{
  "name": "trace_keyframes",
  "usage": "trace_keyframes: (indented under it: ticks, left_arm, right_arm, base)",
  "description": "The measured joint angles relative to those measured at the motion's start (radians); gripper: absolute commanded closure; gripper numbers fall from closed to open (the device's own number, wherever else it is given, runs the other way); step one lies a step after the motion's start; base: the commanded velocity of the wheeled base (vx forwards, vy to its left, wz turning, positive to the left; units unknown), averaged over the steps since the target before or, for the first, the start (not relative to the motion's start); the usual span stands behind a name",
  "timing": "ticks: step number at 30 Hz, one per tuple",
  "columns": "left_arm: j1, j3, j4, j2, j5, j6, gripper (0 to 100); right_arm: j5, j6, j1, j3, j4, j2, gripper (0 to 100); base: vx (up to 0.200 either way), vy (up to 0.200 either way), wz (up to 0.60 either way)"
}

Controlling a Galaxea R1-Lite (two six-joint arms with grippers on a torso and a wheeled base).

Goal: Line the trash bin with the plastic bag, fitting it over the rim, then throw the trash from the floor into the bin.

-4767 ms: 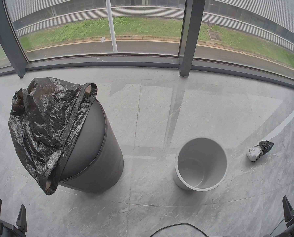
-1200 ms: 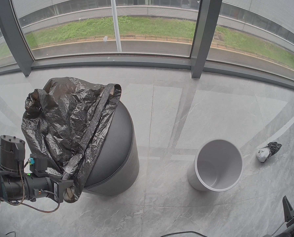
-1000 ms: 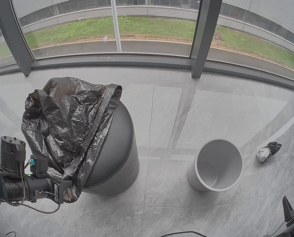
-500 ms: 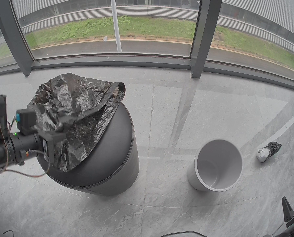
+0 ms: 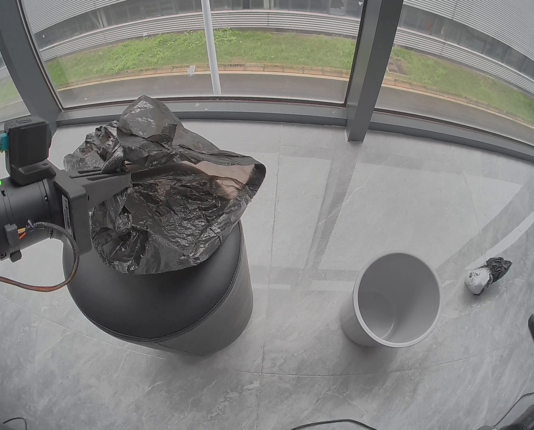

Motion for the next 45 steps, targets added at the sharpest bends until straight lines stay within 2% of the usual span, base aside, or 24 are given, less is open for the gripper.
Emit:
trace_keyframes:
  ticks: [7,21,32,37,45]
  left_arm:
    - [-0.012,-0.022,0.009,-0.013,0.011,0.002,100]
    - [-0.022,-0.056,-0.025,-0.029,0.024,0.004,100]
    - [-0.040,-0.069,-0.063,-0.056,0.028,0.007,100]
    - [-0.046,-0.064,-0.070,-0.073,0.028,0.007,100]
    - [-0.049,-0.024,-0.073,-0.100,0.027,0.007,100]
  right_arm:
    - [0.030,-0.045,0.115,-0.214,-0.083,0.313,0]
    - [0.045,-0.085,0.427,-0.594,-0.305,1.017,0]
    - [0.054,-0.101,0.586,-0.864,-0.513,1.541,0]
    - [0.046,-0.103,0.623,-0.958,-0.578,1.674,0]
    - [-0.041,-0.062,0.608,-1.141,-0.681,1.781,0]
  base:
    - [0.000,0.000,0.00]
    - [0.000,0.000,0.00]
    - [0.000,0.000,0.00]
    - [0.000,0.000,0.00]
    - [0.000,0.000,0.00]
